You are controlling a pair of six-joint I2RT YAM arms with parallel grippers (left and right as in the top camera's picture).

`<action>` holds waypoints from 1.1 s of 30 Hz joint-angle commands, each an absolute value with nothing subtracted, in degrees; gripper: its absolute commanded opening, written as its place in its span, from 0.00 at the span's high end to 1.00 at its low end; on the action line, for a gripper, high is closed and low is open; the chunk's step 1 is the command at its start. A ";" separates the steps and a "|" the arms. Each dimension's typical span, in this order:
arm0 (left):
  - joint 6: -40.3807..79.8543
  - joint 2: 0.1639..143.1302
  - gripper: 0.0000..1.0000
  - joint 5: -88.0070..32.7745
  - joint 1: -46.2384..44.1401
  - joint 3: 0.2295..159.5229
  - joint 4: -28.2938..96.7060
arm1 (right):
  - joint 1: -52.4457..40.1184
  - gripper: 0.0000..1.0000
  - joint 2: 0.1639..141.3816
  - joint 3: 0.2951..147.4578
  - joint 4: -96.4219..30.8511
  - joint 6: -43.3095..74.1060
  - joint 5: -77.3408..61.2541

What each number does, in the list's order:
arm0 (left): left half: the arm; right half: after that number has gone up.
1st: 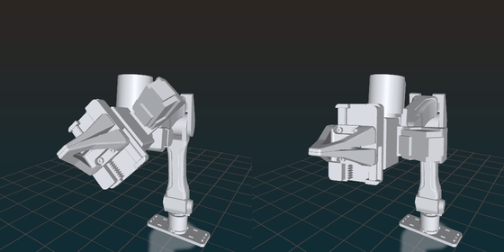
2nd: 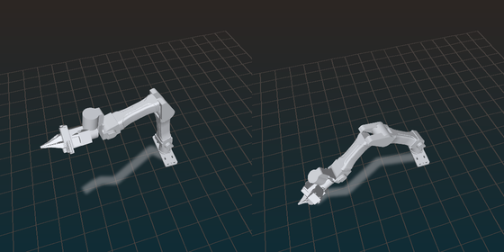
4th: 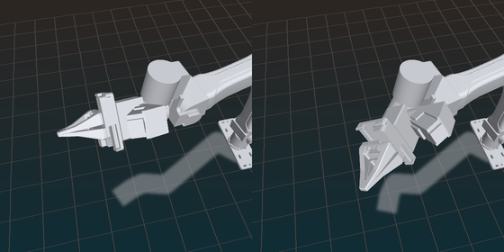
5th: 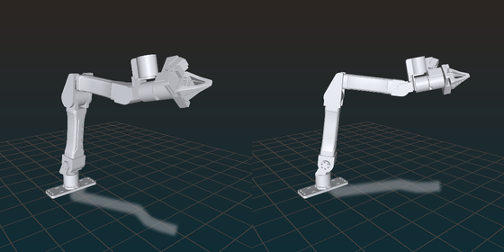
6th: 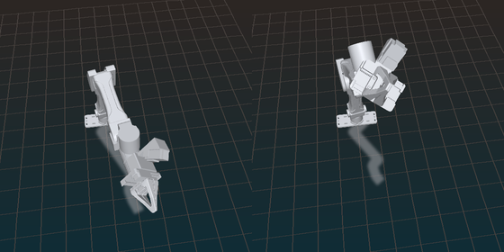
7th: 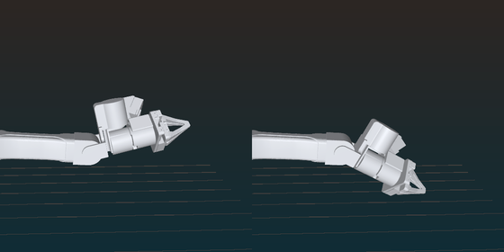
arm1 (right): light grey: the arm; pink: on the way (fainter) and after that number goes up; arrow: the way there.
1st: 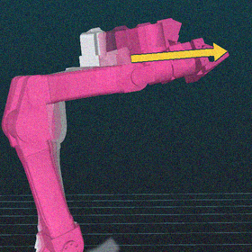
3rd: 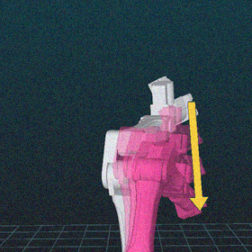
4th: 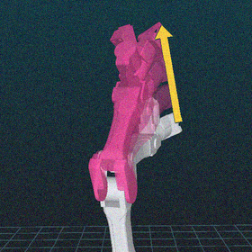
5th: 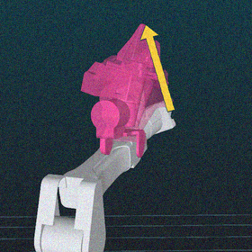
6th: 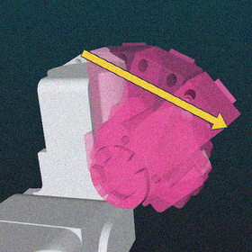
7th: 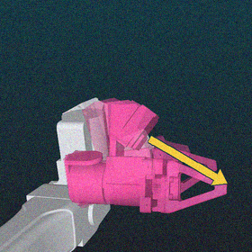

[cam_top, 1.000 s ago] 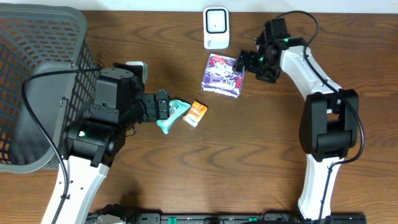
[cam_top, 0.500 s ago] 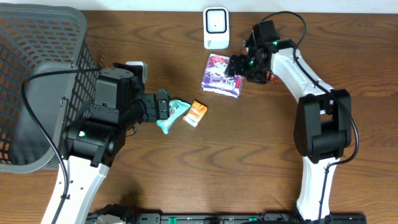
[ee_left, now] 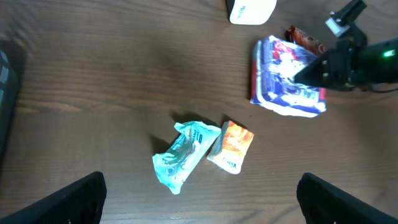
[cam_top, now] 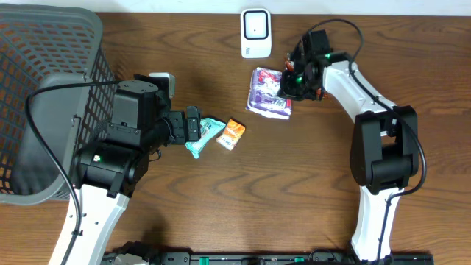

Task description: Scan the item barcode

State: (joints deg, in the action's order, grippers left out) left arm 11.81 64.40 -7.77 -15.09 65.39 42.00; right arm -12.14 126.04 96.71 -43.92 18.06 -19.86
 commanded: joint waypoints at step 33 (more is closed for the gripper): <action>11.49 64.34 0.02 -8.10 -14.85 65.87 42.02 | -35.40 0.46 128.16 109.80 -66.92 23.29 42.09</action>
